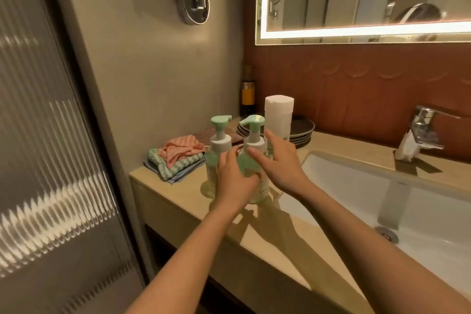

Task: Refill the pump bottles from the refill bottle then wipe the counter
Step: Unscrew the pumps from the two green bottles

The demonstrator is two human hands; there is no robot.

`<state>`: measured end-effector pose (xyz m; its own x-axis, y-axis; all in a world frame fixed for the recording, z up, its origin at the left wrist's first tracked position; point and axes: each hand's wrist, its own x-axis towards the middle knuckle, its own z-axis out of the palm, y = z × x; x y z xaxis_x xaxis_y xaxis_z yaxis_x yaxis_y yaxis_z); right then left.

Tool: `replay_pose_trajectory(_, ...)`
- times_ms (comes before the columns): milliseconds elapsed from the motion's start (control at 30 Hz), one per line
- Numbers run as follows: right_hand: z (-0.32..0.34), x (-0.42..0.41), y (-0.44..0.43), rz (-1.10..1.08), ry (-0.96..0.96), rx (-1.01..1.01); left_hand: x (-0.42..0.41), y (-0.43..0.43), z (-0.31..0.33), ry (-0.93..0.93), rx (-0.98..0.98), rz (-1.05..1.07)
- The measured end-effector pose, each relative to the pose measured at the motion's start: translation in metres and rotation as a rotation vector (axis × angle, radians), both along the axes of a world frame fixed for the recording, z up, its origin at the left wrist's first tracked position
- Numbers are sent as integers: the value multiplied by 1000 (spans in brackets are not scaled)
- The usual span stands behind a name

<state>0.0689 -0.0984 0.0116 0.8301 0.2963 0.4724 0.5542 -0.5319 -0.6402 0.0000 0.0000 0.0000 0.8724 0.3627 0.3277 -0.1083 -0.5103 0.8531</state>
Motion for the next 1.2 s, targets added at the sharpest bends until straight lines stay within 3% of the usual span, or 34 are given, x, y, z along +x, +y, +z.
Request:
replay_pose_trajectory(133,5,6,10,-92,-52,-13,14,-6,-2,-15,107,62)
replay_pose_trajectory(333,10,8,3,-114,-117,57,18,-12,-8,-79,97,126)
replay_pose_trajectory(467,20,0,-12,-4,-23,61,11,-17,-14,-118,146,155)
replay_pose_trajectory(600,26,-1,-21,70,15,35,4,-21,-19,-153,-37,97)
replay_pose_trajectory(900,26,-1,-28,214,172,124,-5,-15,-20,-139,-82,23)
replay_pose_trajectory(1100,22,-14,-38,513,430,198,-17,-5,-18,-64,-71,-114)
replay_pose_trajectory(1200,15,-17,-26,275,189,-39,-20,-10,-16,-17,-70,-118)
